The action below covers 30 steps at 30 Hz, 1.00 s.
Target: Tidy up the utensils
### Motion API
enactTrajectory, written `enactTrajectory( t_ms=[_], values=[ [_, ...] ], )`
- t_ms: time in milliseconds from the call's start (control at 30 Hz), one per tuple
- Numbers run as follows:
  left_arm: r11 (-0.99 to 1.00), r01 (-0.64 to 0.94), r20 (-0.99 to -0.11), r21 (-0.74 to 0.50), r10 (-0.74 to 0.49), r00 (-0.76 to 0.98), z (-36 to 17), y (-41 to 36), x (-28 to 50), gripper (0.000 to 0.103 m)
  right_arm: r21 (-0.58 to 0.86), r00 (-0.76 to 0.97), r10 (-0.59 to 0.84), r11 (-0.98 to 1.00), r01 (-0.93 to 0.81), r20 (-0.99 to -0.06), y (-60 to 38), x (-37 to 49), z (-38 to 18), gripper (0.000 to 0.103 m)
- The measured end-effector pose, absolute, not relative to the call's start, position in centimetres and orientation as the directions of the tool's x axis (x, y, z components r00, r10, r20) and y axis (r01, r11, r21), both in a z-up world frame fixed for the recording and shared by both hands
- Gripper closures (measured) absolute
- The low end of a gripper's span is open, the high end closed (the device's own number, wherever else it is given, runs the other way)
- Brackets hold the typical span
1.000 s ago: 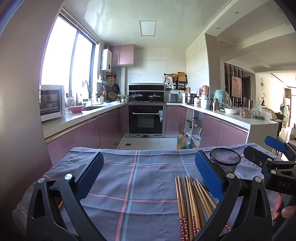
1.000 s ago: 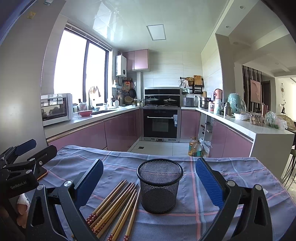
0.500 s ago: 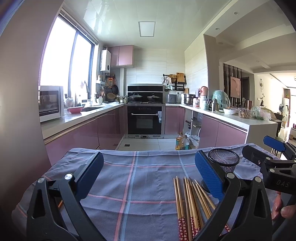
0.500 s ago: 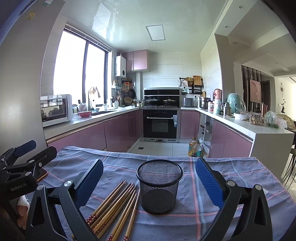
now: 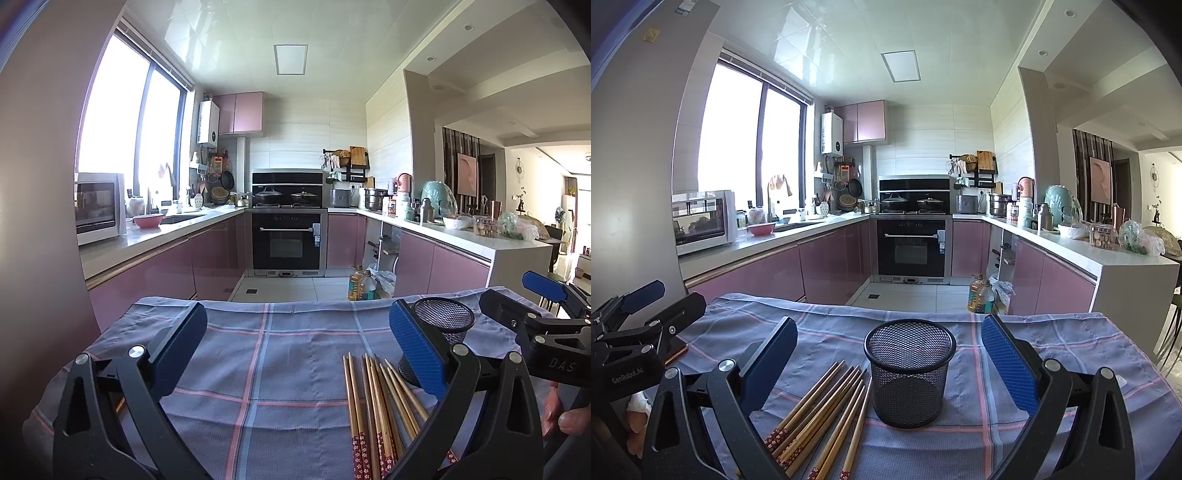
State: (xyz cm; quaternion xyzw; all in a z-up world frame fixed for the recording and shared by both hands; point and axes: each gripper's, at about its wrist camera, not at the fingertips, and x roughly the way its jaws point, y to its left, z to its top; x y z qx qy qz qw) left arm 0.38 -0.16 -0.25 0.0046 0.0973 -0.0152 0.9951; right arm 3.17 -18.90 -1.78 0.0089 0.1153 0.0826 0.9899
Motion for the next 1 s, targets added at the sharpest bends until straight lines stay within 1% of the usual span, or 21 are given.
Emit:
enactTrajectory(
  t_ms=[1000],
  values=[
    [0.999,0.035,-0.199,-0.003,-0.035,0.979,-0.60,0.24,0.39,0.006,0.047,0.957,0.174,0.985,-0.167,-0.233,-19.19,3.09,-1.88,0.006]
  ],
)
